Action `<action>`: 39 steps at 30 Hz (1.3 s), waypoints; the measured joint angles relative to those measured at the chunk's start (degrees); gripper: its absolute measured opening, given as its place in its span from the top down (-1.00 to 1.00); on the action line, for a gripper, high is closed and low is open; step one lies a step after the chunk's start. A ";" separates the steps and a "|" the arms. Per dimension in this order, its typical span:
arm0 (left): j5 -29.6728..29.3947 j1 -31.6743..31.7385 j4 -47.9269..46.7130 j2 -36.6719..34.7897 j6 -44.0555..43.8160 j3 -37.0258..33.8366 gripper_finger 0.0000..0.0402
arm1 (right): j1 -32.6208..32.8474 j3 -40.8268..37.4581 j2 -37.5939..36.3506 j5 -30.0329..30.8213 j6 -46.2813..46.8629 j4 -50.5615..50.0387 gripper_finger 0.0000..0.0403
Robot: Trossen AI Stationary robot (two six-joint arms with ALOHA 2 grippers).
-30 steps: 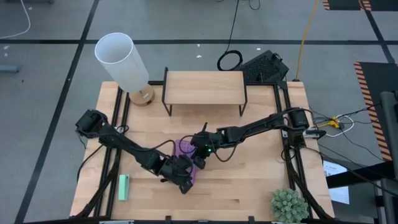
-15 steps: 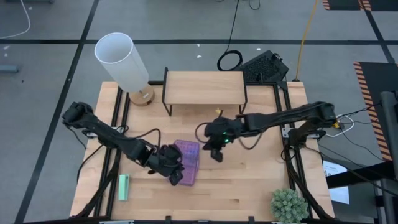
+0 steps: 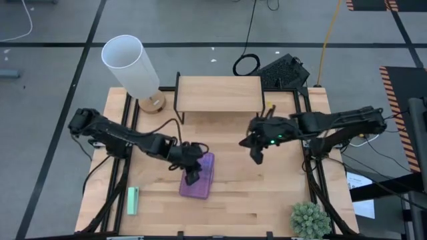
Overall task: Pack school essentials
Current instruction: Return to Home Position
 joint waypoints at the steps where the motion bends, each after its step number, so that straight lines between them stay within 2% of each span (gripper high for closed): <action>1: 0.14 0.88 -0.11 0.03 2.05 -0.02 0.54 | 0.58 0.00 -0.94 2.25 0.62 -0.70 1.00; 5: 0.23 4.78 0.26 1.13 8.82 -0.02 0.54 | 2.58 0.00 -3.74 8.47 2.25 -3.30 1.00; 8: 0.38 6.80 0.60 1.04 9.69 -0.07 0.54 | 3.35 0.00 -5.01 8.61 1.65 -3.59 1.00; 11: -0.03 7.77 0.64 -1.60 6.03 -0.11 0.54 | 4.45 0.00 -6.34 8.51 -1.34 -2.00 1.00; 14: -2.95 7.16 2.63 -5.58 5.82 1.36 0.54 | 5.51 0.00 -7.92 8.81 -5.51 -0.61 1.00; 17: -5.61 6.19 1.10 -8.55 9.52 3.55 0.54 | 6.33 0.00 -9.63 10.00 -9.32 1.48 1.00; 21: -8.10 6.10 1.15 -12.86 18.93 6.43 0.54 | 7.01 0.02 -12.25 9.87 -14.48 3.40 1.00; 23: -9.83 6.30 0.81 -14.86 20.66 7.28 0.54 | 7.39 0.00 -13.44 9.83 -16.43 3.99 1.00; 30: -15.14 7.09 1.04 -21.12 18.92 8.14 0.54 | 7.70 0.00 -18.25 5.89 -24.03 3.36 1.00; 39: -15.44 7.13 -3.49 -24.10 16.56 8.01 0.54 | 7.70 -0.46 -22.74 2.23 -28.83 3.91 1.00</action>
